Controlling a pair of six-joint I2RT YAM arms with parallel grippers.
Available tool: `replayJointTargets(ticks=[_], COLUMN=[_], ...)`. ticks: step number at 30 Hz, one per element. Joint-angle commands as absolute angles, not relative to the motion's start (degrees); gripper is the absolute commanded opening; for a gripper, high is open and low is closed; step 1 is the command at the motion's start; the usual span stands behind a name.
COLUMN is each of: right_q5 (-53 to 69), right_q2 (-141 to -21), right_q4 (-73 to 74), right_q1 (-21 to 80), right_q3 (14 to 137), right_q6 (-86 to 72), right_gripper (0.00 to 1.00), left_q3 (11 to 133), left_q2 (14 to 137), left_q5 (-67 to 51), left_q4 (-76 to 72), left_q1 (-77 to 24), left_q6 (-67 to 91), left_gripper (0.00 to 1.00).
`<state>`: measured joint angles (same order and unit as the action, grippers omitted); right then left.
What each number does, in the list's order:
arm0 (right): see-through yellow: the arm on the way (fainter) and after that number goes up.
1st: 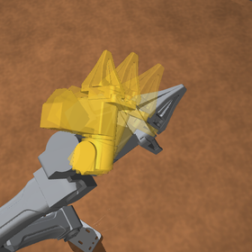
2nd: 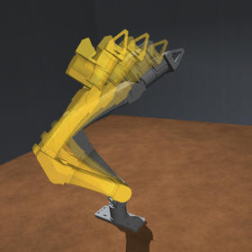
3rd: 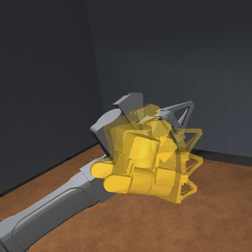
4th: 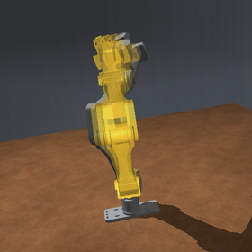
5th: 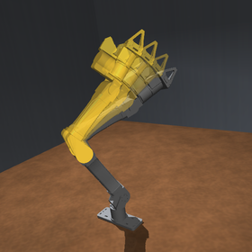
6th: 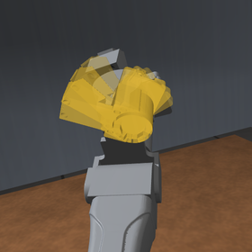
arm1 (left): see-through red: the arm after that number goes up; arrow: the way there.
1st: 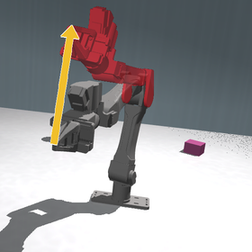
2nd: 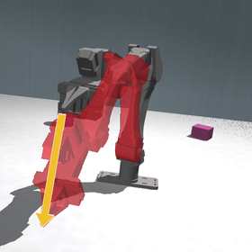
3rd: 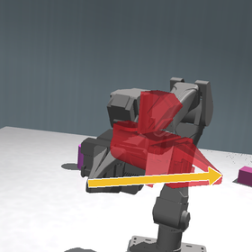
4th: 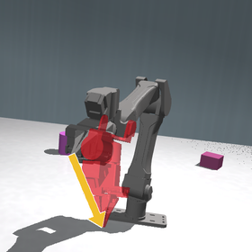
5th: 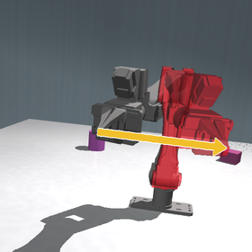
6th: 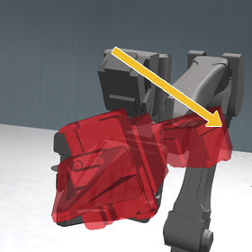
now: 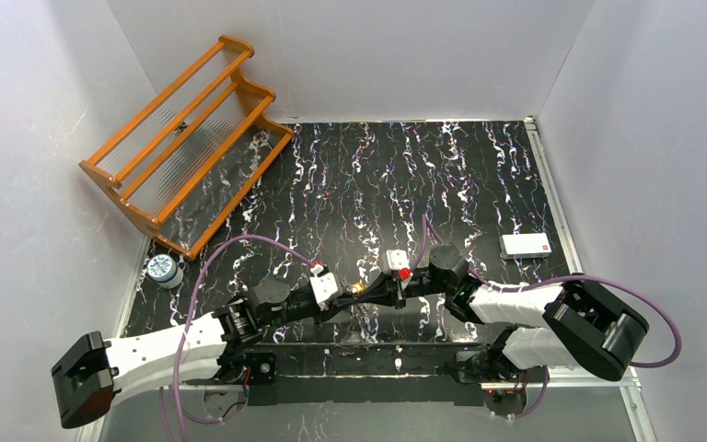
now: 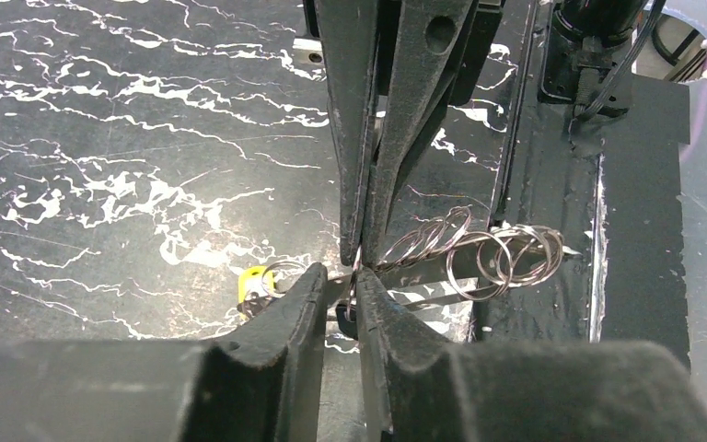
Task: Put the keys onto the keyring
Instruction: Adjust the key on the keyring.
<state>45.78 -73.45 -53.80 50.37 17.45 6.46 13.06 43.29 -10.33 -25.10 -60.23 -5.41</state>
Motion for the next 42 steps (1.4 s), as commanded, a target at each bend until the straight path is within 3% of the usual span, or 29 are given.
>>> replayJointTargets(ticks=[1,3,9,13,19,29,42], right_q5=[47.2,47.1,46.6,42.6,35.3,32.8,35.3], right_q2=[-73.1,-72.9,-72.3,-71.1,-69.4,-71.7,-74.2], right_q4=[-57.3,-57.3,-57.1,-55.8,-55.6,-56.2,-53.4], right_q1=[50.7,50.7,50.7,50.7,50.7,50.7,50.7], right_q3=[19.1,19.0,18.9,19.1,17.9,18.0,18.4], right_q6=[7.0,7.0,7.0,6.7,6.5,4.8,5.1], right_gripper=[0.01,0.01,0.02,0.26,0.38,0.32,0.34], left_q3=[15.2,15.5,17.9,22.2,28.9,32.5,32.0], left_q2=[44.8,45.6,46.0,46.4,50.7,57.4,56.9], left_q5=[-9.9,-10.3,-9.7,-8.3,-8.0,-8.3,-9.0], left_q4=[-25.7,-25.6,-19.9,-11.7,-1.5,0.5,-1.7], left_q1=[-60.2,-60.2,-60.2,-60.3,-60.3,-60.3,-60.2], left_q6=[-6.2,-6.4,-7.8,-11.1,-14.8,-15.7,-15.7], left_gripper=[0.13,0.01,0.0,0.0,0.0,0.0,0.0])
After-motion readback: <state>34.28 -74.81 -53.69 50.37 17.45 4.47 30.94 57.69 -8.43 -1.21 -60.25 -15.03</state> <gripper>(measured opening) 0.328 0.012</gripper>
